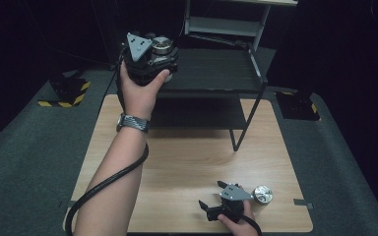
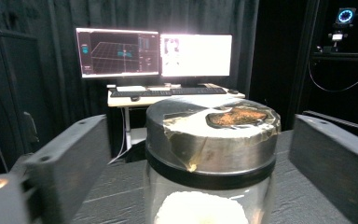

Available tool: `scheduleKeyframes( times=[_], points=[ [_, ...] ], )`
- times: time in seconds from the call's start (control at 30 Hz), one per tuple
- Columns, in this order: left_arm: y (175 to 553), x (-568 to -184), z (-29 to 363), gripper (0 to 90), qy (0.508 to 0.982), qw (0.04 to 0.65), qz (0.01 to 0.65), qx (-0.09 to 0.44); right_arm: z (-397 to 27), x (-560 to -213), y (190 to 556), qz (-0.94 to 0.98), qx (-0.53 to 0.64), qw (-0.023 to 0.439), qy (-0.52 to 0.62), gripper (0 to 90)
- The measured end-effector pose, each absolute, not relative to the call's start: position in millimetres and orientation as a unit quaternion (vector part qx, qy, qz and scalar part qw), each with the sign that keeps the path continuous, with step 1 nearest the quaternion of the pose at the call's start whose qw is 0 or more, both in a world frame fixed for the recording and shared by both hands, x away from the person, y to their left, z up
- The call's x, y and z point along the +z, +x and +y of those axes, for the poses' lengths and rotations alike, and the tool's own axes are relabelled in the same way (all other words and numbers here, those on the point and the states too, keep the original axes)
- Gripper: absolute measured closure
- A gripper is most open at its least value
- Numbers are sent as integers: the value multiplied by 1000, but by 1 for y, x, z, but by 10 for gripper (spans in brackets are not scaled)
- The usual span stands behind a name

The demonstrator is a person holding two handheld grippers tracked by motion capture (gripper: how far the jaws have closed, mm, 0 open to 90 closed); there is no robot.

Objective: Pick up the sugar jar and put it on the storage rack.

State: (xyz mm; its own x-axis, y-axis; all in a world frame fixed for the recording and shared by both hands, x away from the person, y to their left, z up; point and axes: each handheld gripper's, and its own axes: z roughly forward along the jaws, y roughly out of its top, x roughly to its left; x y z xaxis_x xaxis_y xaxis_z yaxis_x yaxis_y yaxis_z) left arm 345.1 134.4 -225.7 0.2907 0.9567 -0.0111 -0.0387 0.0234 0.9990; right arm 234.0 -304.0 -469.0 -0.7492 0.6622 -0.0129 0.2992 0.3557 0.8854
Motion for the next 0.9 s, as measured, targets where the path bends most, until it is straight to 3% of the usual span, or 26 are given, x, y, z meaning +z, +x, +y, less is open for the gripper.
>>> scheduleKeyframes(
  times=[0.9],
  points=[
    [310, -242, 146, 6, 555, 599, 384, 432, -302, -468, 233, 803, 479, 189, 298, 8]
  ],
)
